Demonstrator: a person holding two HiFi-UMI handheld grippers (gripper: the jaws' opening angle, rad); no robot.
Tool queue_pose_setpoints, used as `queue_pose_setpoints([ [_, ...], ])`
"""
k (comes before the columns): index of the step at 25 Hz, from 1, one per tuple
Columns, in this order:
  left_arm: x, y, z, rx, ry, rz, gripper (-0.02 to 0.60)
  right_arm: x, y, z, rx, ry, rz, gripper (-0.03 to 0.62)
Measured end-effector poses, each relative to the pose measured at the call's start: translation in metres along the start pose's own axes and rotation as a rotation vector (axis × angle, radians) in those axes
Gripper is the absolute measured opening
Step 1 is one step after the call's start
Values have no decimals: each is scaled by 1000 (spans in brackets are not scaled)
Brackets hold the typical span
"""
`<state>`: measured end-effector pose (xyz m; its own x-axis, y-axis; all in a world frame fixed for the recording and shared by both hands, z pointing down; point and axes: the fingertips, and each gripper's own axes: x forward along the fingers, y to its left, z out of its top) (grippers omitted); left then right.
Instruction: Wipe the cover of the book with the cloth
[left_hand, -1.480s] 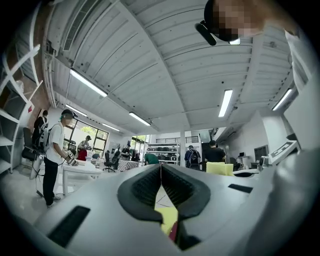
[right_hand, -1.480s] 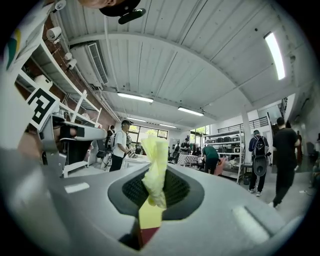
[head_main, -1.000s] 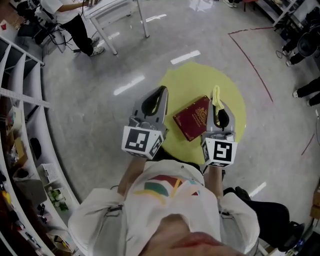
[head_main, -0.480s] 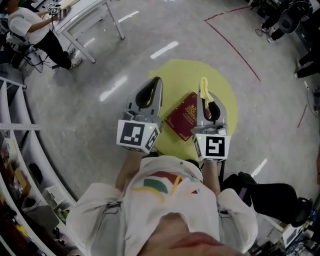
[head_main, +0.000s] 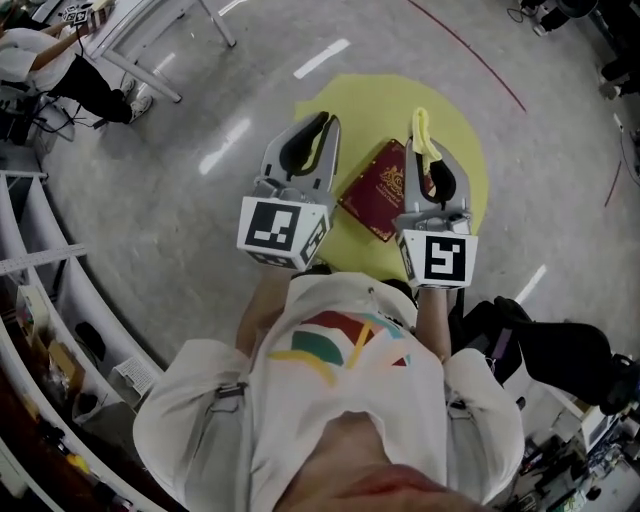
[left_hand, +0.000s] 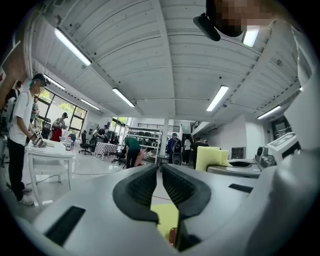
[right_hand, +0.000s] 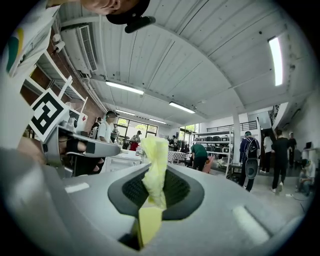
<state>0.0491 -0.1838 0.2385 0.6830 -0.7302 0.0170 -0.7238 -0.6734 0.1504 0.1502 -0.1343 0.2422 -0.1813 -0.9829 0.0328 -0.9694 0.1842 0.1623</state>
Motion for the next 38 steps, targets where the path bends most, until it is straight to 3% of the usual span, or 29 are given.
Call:
queue_pose_setpoints([
  [1,3,-1,-3,-2,11,-13,28,-1,-1,-2,0,4,-7,32],
  [3,9,-7,-13,-4,51,-48,112,-4,-4,-6,2,17,-25,31],
  [12,27,-31,-62,-43,179,-175,202,-28,-26,-29,23,82,-125,31],
  [16,33,-35,-107,-56,296,-198,203,-38,-33,-41,32,111,-157,32],
  [22,24,-40,-202,-119,551,-215,202,-51,-35,-54,48,144,-182,32],
  [27,5,-43,-271,-300,699,-193,202,-62,-37,-63,60,169,-208,32],
  [38,-8,-40,-330,-226,878,-169,202,-81,-46,-80,69,221,-247,31],
])
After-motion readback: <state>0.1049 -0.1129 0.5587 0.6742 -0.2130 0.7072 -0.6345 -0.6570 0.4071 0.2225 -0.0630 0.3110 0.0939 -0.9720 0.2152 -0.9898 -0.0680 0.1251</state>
